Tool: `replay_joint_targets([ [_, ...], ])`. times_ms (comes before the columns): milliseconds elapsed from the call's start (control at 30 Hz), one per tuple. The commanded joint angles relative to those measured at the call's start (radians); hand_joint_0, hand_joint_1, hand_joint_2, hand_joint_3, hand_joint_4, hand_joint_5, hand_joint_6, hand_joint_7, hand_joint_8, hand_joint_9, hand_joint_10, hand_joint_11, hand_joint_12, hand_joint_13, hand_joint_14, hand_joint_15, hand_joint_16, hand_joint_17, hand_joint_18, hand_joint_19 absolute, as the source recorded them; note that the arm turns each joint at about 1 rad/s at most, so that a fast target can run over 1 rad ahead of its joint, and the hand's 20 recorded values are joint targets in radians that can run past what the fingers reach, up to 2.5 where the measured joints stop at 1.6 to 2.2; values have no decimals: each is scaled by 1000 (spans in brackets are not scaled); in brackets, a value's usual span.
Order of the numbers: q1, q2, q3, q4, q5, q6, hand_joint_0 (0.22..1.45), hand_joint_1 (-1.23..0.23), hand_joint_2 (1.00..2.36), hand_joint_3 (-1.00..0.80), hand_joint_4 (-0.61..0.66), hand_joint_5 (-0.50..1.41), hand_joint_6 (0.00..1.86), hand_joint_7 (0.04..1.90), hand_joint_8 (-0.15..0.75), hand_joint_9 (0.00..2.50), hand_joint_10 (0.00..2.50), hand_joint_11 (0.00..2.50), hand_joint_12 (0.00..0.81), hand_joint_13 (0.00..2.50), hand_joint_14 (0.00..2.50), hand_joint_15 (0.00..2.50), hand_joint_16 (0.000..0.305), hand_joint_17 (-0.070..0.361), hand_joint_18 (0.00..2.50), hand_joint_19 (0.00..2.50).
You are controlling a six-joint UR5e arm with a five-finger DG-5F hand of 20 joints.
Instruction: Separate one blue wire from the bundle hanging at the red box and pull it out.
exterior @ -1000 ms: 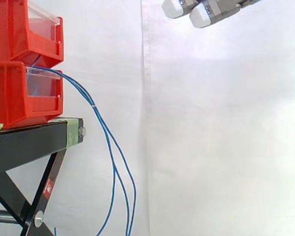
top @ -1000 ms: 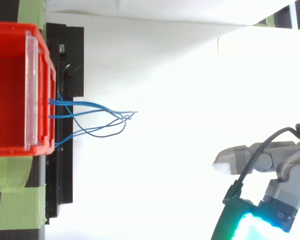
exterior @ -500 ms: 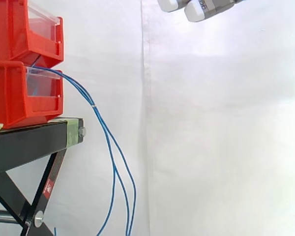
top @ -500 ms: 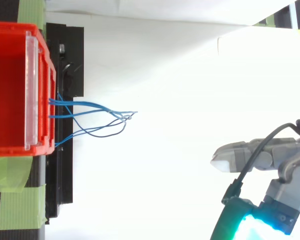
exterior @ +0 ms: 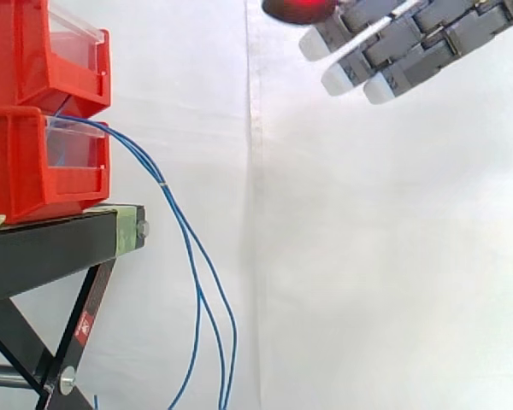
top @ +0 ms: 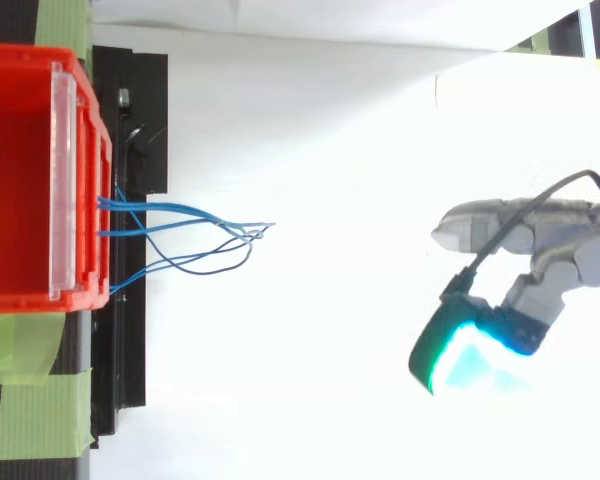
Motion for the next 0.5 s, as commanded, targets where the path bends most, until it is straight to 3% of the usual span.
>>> replay_joint_targets([
  [0, 0, 0, -1, -7, 49, -166, 506, -641, 1000, -500, 221, -227, 502, 796, 250, 112, 0, 0, 352, 0, 1, 98, 69, 154, 0, 0],
  [67, 0, 0, -1, -5, 90, -256, 524, -682, 1000, -500, 215, -223, 502, 816, 246, 122, 0, 0, 350, 0, 1, 92, 67, 151, 0, 0],
  [133, 0, 0, -1, -5, 109, -299, 527, -733, 1000, -500, 212, -224, 503, 865, 244, 119, 0, 0, 350, 0, 1, 96, 67, 150, 0, 0],
  [200, 1, 0, -1, -4, 144, -401, 524, -783, 1000, -500, 211, -223, 503, 912, 244, 115, 0, 0, 350, 0, 1, 91, 66, 149, 0, 0],
  [233, 1, 0, -1, -4, 144, -401, 523, -800, 1000, -500, 214, -220, 503, 949, 241, 107, 1, 0, 351, 0, 1, 94, 66, 150, 0, 0],
  [300, 3, 0, -10, 16, 162, -502, 520, -811, 1000, -500, 225, -216, 503, 988, 242, 106, 0, 5, 354, 0, 2, 90, 66, 149, 0, 0],
  [467, 3, 0, -62, 110, 164, -582, 515, -806, 1000, -500, 236, -204, 502, 1050, 248, 132, 0, 38, 363, 0, 1, 102, 67, 150, 0, 0],
])
